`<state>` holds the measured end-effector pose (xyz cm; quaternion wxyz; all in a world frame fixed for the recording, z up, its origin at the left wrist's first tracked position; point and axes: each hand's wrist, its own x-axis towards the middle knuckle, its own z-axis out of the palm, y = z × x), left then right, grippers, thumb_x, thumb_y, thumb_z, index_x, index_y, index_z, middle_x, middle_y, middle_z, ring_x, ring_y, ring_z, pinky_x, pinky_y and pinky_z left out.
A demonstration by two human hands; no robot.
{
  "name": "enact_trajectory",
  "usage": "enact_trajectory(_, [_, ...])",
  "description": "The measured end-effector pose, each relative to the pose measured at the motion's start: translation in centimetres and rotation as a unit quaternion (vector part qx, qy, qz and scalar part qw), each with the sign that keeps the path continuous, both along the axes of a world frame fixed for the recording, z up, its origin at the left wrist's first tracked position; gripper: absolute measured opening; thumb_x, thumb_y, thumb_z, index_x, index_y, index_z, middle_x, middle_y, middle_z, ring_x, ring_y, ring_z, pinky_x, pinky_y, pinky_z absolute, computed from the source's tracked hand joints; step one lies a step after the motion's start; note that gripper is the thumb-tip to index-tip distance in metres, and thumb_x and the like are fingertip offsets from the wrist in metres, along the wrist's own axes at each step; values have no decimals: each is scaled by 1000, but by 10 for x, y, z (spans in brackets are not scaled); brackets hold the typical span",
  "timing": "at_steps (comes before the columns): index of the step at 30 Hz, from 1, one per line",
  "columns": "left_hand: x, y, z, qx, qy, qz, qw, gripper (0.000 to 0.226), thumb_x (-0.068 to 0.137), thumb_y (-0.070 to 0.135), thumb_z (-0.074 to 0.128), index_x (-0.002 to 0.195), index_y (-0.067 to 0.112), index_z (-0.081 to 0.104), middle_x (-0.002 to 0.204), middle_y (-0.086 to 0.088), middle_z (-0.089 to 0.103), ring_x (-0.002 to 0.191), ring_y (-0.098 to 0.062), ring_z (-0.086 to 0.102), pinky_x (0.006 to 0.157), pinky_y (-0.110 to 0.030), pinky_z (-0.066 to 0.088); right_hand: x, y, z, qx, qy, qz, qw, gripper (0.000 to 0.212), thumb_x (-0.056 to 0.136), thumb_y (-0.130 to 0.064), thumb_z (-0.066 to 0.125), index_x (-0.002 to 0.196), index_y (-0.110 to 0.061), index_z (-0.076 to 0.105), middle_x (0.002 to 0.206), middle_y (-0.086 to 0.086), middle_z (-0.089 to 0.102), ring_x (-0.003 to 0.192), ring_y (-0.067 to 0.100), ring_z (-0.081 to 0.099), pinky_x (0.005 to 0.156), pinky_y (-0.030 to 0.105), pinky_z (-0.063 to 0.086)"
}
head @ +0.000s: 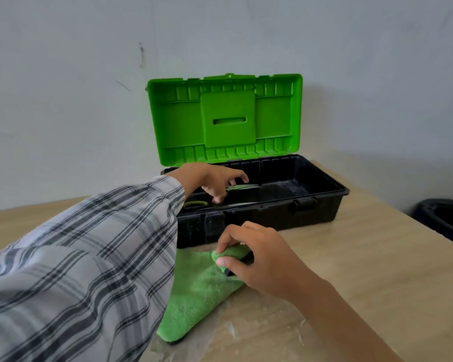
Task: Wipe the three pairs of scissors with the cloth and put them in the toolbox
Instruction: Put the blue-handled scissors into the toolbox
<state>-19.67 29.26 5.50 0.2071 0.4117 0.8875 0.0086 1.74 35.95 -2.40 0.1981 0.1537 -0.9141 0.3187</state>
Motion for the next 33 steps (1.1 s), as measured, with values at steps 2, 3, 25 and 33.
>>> enact_trajectory(2, [-5, 7, -4, -19, 8, -18, 1000, 95, 73, -10, 69, 146, 34, 27, 141, -6, 38, 124, -29, 46, 94, -47, 52, -2, 3, -1, -4, 2, -2, 1000, 12, 87, -35, 72, 93, -35, 61, 84, -16, 62, 84, 9, 59, 72, 34, 53])
enact_trajectory(3, [-7, 11, -6, -27, 14, -28, 999, 94, 73, -12, 67, 146, 33, 28, 141, -6, 38, 123, -29, 46, 90, -45, 54, -2, 4, -2, -6, 3, -2, 1000, 12, 87, -34, 72, 92, -35, 62, 84, -17, 62, 84, 9, 59, 71, 34, 53])
enact_trajectory(25, [16, -60, 23, 194, 75, -15, 978, 54, 84, -2, 49, 133, 19, 53, 126, -5, 61, 114, -21, 55, 96, -30, 43, -2, -7, 2, 44, 29, -22, 998, 13, 87, -32, 73, 92, -33, 62, 81, -12, 60, 78, 7, 56, 67, 29, 50])
enact_trajectory(33, [54, -177, 32, 301, 72, 54, 949, 40, 89, 2, 53, 124, 20, 61, 118, 0, 66, 108, -17, 62, 79, -10, 44, 3, -29, 12, 86, 34, -56, 994, 14, 87, -36, 72, 92, -37, 59, 81, -14, 58, 76, 5, 54, 67, 31, 49])
